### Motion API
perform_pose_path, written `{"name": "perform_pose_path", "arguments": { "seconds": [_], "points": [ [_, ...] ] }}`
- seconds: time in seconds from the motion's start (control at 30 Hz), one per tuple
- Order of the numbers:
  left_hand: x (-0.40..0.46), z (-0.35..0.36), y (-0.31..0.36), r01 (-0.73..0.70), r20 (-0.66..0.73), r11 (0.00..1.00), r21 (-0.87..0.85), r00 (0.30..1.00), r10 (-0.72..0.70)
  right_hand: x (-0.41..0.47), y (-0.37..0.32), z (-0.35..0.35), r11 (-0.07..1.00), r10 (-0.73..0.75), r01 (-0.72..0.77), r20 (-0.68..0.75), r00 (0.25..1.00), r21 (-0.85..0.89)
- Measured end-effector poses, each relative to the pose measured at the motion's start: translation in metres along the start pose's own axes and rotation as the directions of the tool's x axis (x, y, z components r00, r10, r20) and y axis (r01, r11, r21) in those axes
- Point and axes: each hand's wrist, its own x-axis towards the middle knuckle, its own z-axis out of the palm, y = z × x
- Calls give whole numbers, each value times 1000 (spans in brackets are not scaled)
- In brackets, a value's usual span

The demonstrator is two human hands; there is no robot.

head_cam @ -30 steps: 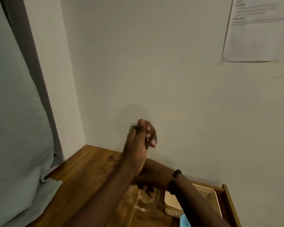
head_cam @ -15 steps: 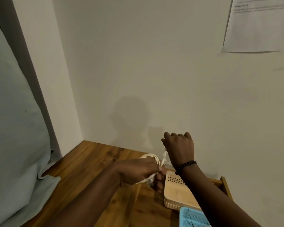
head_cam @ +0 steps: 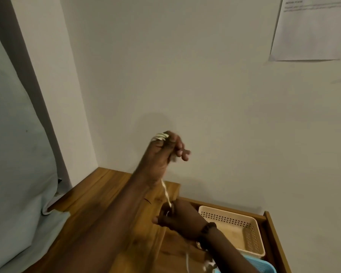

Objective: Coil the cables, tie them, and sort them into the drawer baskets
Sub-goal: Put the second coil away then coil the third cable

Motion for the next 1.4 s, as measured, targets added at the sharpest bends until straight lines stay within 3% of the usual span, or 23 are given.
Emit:
{"name": "perform_pose_path", "arguments": {
  "seconds": [0.07, 0.1, 0.17, 0.23, 0.27, 0.33, 0.4, 0.43, 0.5, 0.53, 0.6, 0.7, 0.77, 0.83, 0.9, 0.93, 0.97, 1.03, 1.07, 1.13, 1.23, 1.3, 1.4],
  "points": [
    [-2, -35, -19, 99, -37, 875, 473, 995, -93, -9, 0, -5, 982, 3, -8, -29, 1000, -187],
    [-10, -47, -24, 191, -59, 788, 585, 979, -194, -12, 3, -13, 931, -40, 2, -97, 994, -364],
    [-28, -53, -31, 327, -38, 677, 659, 914, -404, -14, 14, -38, 760, -176, -32, -253, 952, -649],
    [-43, -42, -29, 362, 20, 574, 734, 834, -552, -5, 20, -69, 612, -335, -115, -388, 858, -782],
    [-50, -32, -25, 380, 80, 563, 733, 775, -627, 3, 21, -82, 603, -395, -175, -482, 782, -778],
    [-65, -6, -13, 469, 326, 665, 581, 615, -718, 15, 20, -96, 716, -427, -202, -649, 630, -668],
    [-74, 21, 2, 504, 589, 805, 313, 561, -581, 30, 21, -99, 828, -339, -158, -705, 623, -538],
    [-75, 30, 6, 497, 655, 857, 134, 605, -453, 33, 17, -95, 902, -212, -129, -682, 700, -412],
    [-65, 41, 11, 430, 567, 858, -281, 796, -213, 37, 14, -69, 997, 74, -79, -440, 895, 8],
    [-55, 42, 14, 325, 441, 846, -421, 889, -123, 34, 9, -51, 988, 91, -46, -316, 944, 145],
    [-35, 33, 12, 105, 177, 873, -476, 984, -23, 19, -2, -19, 991, -5, 28, -170, 985, 134],
    [-22, 5, -5, -17, -213, 999, -31, 977, 10, 5, -12, 0, 986, -36, 28, 47, 998, 164],
    [-29, -19, -23, -5, -378, 864, 504, 898, 226, 3, -4, -5, 999, -8, 12, 89, 996, -48],
    [-38, -40, -41, 35, -356, 688, 725, 874, 330, 2, 5, -16, 980, 91, -75, 74, 993, -186],
    [-48, -51, -52, 42, -189, 561, 827, 960, 206, -2, 6, -32, 932, 179, -196, -83, 980, -304],
    [-52, -50, -56, 26, -75, 433, 901, 993, 96, -2, 4, -43, 893, 163, -242, -227, 960, -381],
    [-57, -49, -61, -1, 6, 315, 949, 1000, -17, -1, 4, -54, 854, 87, -268, -384, 919, -447],
    [-64, -35, -57, -15, 61, 272, 962, 985, -161, 4, 5, -75, 745, -159, -301, -596, 787, -595],
    [-65, -27, -49, 14, 59, 316, 949, 974, -220, 9, 10, -82, 690, -271, -307, -626, 731, -656],
    [-61, -9, -26, 120, 81, 527, 841, 936, -342, 21, 26, -91, 622, -381, -324, -637, 671, -713],
    [-57, 12, 13, 352, 390, 833, 427, 760, -521, 31, 39, -92, 626, -389, -313, -634, 669, -715],
    [-59, 22, 28, 493, 532, 868, 62, 719, -447, 30, 32, -84, 751, -368, -238, -689, 624, -616],
    [-49, 25, 35, 461, 428, 802, -379, 856, -290, 27, 14, -71, 974, -145, -65, -823, 549, -215]
  ]
}}
